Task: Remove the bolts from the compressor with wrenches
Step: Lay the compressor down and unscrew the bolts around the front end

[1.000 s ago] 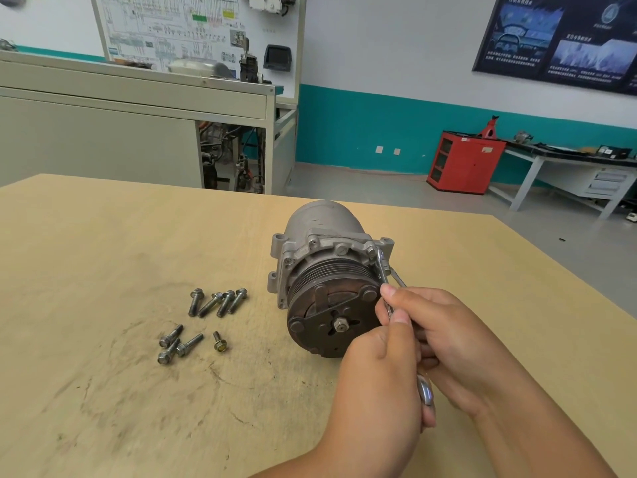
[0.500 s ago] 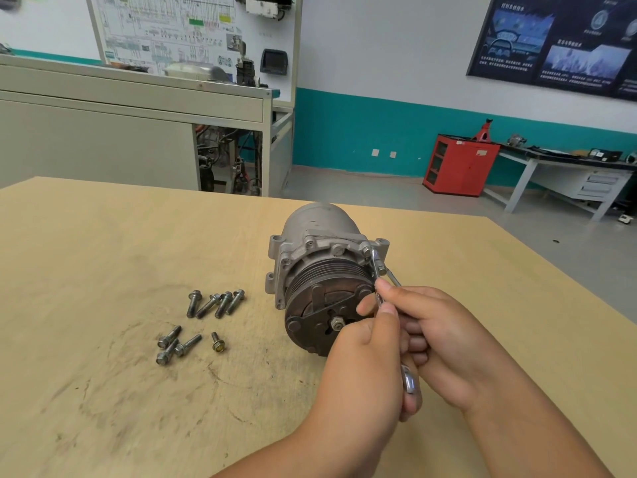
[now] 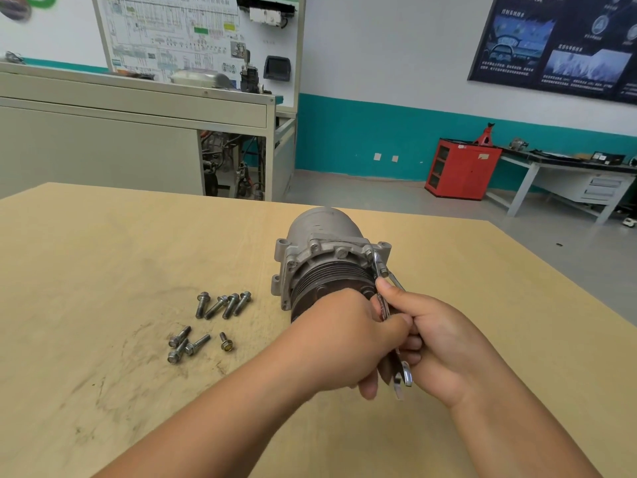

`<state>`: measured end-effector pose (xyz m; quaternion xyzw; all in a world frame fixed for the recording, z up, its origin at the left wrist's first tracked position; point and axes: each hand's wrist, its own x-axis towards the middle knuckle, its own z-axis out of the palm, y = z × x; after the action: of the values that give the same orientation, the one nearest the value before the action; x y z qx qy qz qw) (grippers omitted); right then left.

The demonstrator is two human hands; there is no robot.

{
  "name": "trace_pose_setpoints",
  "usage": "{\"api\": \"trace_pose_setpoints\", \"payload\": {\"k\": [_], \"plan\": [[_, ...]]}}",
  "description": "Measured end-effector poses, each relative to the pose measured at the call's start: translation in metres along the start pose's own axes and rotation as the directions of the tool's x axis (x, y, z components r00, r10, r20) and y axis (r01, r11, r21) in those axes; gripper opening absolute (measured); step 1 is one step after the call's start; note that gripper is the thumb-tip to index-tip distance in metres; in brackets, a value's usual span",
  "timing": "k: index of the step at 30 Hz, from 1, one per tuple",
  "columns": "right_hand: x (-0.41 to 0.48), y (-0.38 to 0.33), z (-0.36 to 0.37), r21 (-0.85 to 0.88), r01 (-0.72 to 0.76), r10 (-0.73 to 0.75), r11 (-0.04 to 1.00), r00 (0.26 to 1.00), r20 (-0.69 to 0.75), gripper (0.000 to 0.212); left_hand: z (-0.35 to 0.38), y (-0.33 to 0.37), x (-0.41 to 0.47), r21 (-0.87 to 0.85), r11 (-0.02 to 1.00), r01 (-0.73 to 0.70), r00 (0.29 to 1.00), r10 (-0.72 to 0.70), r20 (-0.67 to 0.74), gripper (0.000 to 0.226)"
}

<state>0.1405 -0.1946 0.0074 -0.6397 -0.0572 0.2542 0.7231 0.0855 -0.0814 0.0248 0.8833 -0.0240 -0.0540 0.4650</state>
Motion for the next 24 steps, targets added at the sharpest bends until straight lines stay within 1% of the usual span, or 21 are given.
{"api": "trace_pose_setpoints", "payload": {"k": [2,6,10,14,17,21,24], "plan": [[0.001,0.001,0.001,-0.001,-0.019,0.019,1.000,1.000,0.016,0.030,-0.002,0.004,-0.003,0.056,0.998,-0.017,0.999,0.014,0.039,0.056],[0.002,0.001,-0.001,0.061,-0.020,0.021,0.998,1.000,-0.016,0.030,-0.003,0.010,-0.012,0.118,0.992,-0.038,0.992,0.023,0.122,0.053],[0.002,0.002,0.000,0.074,-0.008,0.008,0.997,1.000,-0.006,0.031,-0.007,0.008,-0.012,0.148,0.989,-0.024,0.989,0.002,0.148,0.052],[0.002,0.002,0.000,0.067,-0.022,0.024,0.998,0.999,-0.034,0.042,-0.010,0.013,-0.012,0.200,0.980,-0.021,0.977,-0.022,0.210,0.050],[0.003,0.002,0.000,0.106,-0.018,0.021,0.994,0.999,-0.027,0.050,-0.010,0.018,-0.011,0.259,0.964,-0.051,0.971,-0.013,0.238,0.048],[0.003,0.003,0.001,0.111,-0.012,0.015,0.994,1.000,-0.021,0.054,-0.010,0.019,-0.011,0.236,0.972,-0.017,0.961,-0.049,0.271,0.046],[0.002,0.003,0.003,0.128,0.001,0.004,0.992,0.999,-0.040,0.051,-0.012,0.016,-0.009,0.209,0.978,0.024,0.945,-0.091,0.316,0.044]]}}
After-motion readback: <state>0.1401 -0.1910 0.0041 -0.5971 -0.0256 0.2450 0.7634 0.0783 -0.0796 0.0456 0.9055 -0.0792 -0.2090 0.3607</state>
